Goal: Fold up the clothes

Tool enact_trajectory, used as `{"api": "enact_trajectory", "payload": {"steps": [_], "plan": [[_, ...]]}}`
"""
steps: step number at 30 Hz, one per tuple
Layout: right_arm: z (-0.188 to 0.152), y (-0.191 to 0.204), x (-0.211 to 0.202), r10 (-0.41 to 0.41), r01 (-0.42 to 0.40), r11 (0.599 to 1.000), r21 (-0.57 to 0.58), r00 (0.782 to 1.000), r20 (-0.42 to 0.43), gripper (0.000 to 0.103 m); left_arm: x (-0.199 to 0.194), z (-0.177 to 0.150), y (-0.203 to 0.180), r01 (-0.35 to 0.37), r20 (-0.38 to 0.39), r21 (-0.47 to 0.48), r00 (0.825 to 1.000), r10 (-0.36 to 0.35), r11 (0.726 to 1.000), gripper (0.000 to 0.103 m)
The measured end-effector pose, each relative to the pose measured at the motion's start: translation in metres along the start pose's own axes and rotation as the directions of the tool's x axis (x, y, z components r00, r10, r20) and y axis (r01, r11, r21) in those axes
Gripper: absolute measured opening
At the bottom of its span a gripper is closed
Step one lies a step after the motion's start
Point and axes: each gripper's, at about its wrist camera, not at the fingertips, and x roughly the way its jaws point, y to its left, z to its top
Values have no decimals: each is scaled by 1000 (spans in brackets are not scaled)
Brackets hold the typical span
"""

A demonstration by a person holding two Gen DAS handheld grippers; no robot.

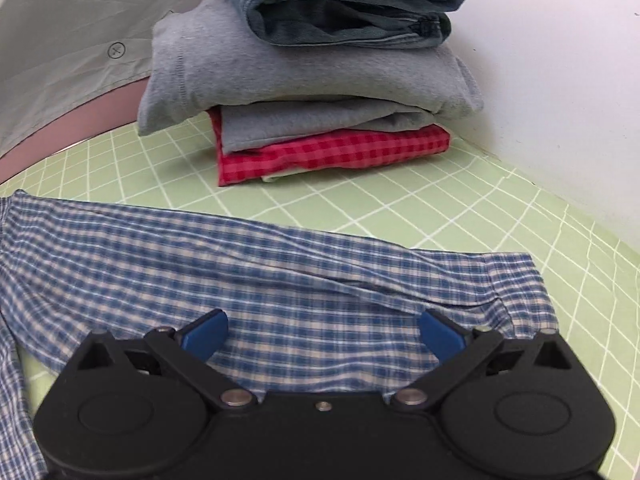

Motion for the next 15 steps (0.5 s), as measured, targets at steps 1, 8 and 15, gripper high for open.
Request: {"api": "enact_trajectory", "payload": {"steps": [1, 8, 15], "plan": [[0, -4, 2, -7, 7, 1000, 14, 1000, 0, 103, 0, 6, -3, 3, 11, 6, 1000, -3, 1000, 91], [1, -17, 12, -59, 60, 994, 90, 998, -6, 103, 2, 43, -19, 33, 81, 29, 996, -35, 999, 91], [2, -13, 13, -82, 82, 993, 84, 997, -6, 103, 12, 67, -24, 73, 117, 17, 990, -74, 997, 95]]}}
